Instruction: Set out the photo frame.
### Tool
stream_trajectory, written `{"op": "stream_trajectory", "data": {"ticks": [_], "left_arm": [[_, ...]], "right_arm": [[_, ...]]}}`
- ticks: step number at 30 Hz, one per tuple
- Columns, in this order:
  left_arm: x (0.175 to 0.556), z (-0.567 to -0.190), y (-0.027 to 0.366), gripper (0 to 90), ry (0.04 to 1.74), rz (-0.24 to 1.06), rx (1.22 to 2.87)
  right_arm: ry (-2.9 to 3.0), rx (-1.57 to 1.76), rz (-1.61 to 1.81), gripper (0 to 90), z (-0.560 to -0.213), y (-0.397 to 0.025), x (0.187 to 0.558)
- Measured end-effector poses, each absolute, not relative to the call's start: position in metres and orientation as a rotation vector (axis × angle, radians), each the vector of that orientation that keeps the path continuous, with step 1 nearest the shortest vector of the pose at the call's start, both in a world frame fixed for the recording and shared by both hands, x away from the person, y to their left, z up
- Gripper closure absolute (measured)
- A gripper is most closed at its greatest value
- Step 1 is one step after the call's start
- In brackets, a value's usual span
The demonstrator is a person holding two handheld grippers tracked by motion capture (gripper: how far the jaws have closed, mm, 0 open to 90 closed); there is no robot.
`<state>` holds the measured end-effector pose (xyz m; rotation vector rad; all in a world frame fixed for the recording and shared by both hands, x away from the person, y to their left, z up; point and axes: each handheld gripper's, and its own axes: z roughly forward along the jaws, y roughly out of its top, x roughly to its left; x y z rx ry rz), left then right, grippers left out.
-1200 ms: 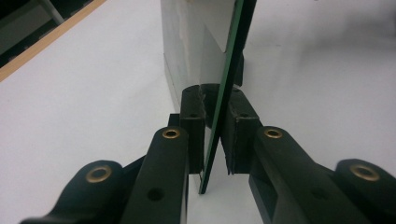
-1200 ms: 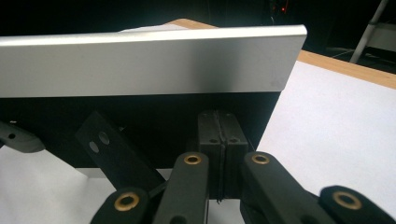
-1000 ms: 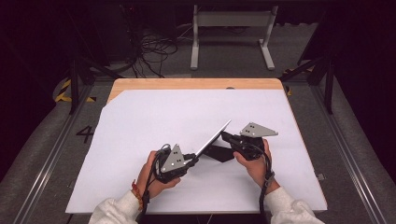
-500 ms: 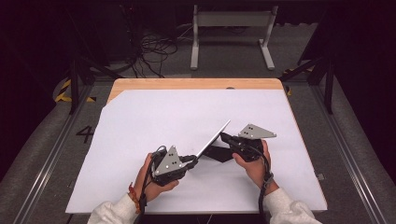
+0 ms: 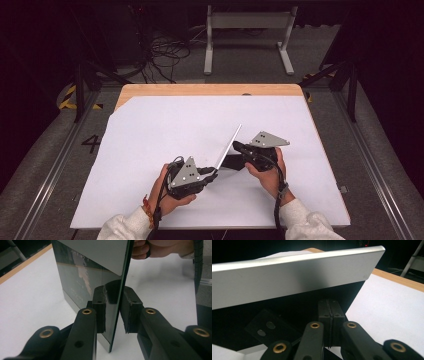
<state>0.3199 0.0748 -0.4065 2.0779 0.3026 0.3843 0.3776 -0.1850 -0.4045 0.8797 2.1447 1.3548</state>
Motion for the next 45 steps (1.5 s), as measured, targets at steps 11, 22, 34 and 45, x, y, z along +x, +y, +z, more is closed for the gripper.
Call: {"op": "stream_trajectory", "data": {"ticks": [11,22,34,45], "left_arm": [[0.32,-0.408,0.073,73.8,0.312,0.373,2.058],[0.322,-0.409,0.084,82.8,0.265,0.301,2.075],[0.322,-0.413,0.073,84.5,0.243,0.271,2.087],[0.322,-0.415,0.063,84.6,0.244,0.287,2.089]], "right_arm": [[2.138,0.849,1.356,88.2,-0.401,-0.179,0.37],[2.146,0.78,1.341,89.8,-0.394,-0.174,0.351],[2.157,0.779,1.352,90.0,-0.392,-0.175,0.349],[2.177,0.734,1.343,90.0,-0.394,-0.171,0.342]]}}
